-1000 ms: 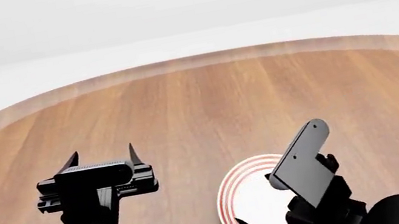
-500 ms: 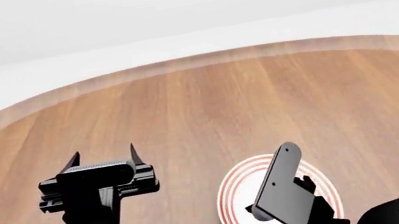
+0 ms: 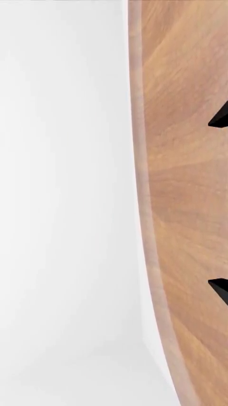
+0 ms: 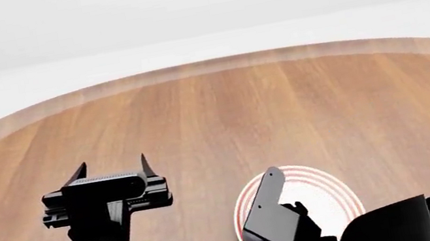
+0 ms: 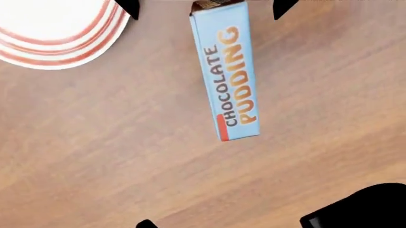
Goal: Put the chocolate pudding to the right of the plate.
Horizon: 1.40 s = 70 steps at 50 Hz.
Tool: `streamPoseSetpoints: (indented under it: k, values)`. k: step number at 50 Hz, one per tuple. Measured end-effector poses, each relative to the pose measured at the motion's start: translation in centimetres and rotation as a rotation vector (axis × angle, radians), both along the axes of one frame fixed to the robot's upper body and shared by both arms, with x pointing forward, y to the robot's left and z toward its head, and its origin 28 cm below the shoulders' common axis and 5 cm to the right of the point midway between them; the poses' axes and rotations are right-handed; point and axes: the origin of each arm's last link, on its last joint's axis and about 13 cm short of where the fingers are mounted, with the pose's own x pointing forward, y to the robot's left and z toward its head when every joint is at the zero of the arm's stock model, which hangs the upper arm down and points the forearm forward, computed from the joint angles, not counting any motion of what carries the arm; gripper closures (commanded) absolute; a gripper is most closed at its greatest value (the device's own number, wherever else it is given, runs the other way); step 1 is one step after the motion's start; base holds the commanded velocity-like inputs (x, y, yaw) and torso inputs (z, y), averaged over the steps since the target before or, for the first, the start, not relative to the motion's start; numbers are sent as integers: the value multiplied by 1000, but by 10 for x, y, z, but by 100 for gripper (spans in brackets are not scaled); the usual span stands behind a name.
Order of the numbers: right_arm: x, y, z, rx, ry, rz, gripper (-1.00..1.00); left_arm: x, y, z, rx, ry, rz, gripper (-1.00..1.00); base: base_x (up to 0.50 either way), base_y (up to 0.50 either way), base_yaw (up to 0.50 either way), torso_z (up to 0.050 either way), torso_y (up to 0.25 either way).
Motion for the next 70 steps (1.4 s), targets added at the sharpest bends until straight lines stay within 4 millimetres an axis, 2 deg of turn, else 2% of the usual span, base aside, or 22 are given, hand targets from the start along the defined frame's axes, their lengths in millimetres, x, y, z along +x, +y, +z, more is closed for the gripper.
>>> streamPoseSetpoints:
  k: [32,56,57,70]
  values:
    - [28,24,-35,-73,126,92,-100,0,-2,2,4,-5,-10,-100,0,0,0,0,0]
    - [31,31,-67,-117,235,125,-100,-2,-3,3,6,-8,-16,-100,0,0,0,0,0]
    - [32,31,-68,-119,237,124,100,-2,-3,3,6,-8,-16,-100,0,0,0,0,0]
    - [34,31,-70,-123,237,103,100,-2,-2,3,5,-8,-14,-100,0,0,0,0,0]
